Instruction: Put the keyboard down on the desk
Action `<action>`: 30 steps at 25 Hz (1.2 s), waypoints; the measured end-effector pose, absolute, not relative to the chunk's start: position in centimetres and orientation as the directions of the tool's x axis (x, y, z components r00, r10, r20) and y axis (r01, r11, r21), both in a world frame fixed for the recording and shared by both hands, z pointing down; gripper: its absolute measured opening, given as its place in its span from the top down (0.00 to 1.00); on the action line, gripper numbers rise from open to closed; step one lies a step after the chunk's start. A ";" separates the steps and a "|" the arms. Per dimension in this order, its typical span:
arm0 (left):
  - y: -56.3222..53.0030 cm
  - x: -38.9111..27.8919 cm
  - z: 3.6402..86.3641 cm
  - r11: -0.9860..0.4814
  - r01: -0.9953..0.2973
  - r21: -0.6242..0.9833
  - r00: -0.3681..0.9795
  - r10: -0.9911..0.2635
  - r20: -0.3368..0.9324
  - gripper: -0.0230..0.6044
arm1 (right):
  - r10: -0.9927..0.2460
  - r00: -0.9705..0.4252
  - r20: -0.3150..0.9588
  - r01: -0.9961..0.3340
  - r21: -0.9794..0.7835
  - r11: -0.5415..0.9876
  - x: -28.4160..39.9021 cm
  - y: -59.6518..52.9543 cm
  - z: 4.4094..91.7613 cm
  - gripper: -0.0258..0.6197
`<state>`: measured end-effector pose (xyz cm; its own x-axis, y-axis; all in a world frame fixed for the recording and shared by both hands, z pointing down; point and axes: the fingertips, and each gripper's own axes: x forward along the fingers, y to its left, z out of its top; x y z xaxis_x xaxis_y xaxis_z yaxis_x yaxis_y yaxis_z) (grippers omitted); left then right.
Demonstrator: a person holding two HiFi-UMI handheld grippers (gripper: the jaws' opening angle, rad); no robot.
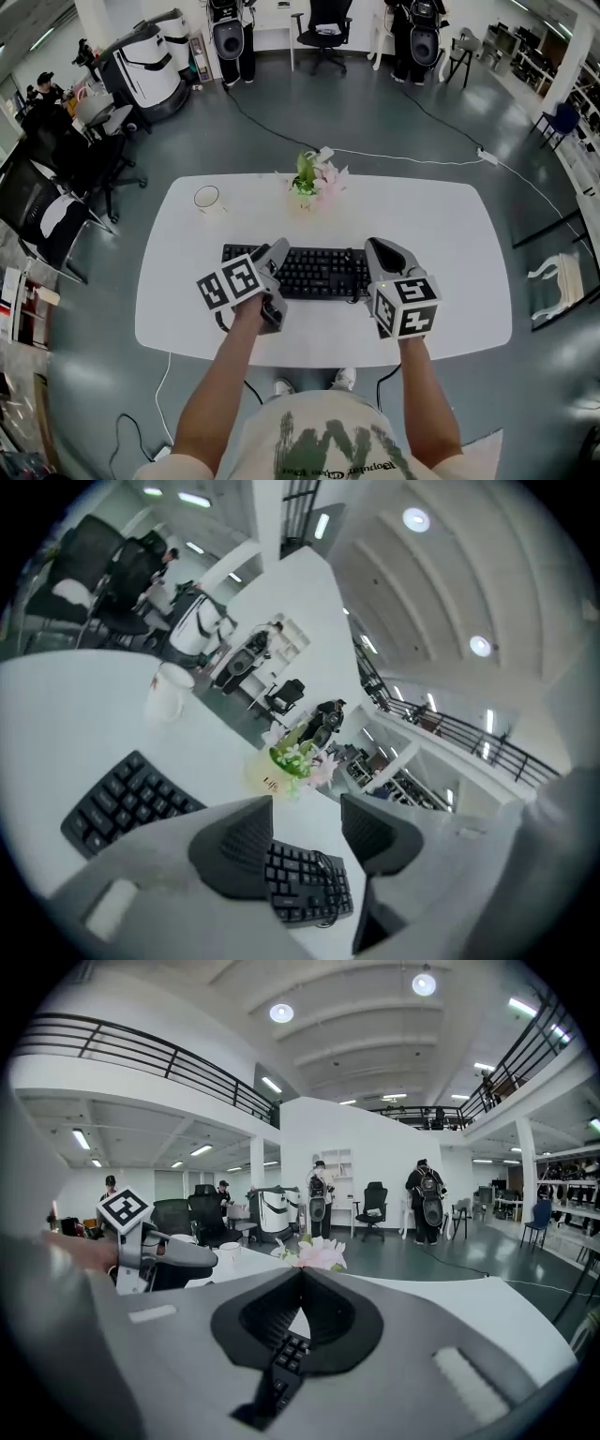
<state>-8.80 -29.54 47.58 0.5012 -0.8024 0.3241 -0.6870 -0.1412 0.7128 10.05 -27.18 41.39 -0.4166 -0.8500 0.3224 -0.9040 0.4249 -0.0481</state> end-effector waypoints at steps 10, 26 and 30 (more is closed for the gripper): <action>-29.9 -8.7 42.0 -0.364 -0.858 0.363 0.476 -0.828 0.295 0.82 | -0.857 -0.437 0.272 -0.893 -0.018 0.450 9.6 -27.7 39.2 0.96; -28.9 -8.5 38.9 -0.447 -0.889 0.097 0.456 -0.853 0.254 0.96 | -0.874 -0.431 0.223 -0.894 0.021 0.447 9.6 -27.4 37.5 0.96; -28.7 -8.7 39.7 -0.433 -0.894 0.113 0.448 -0.854 0.265 0.96 | -0.873 -0.433 0.223 -0.894 0.018 0.448 9.7 -27.4 37.6 0.96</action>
<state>-8.66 -28.69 39.65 0.4476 -0.8540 0.2653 -0.8940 -0.4334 0.1133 9.72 -27.35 37.59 -0.4332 -0.8732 0.2234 -0.8938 0.4480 0.0181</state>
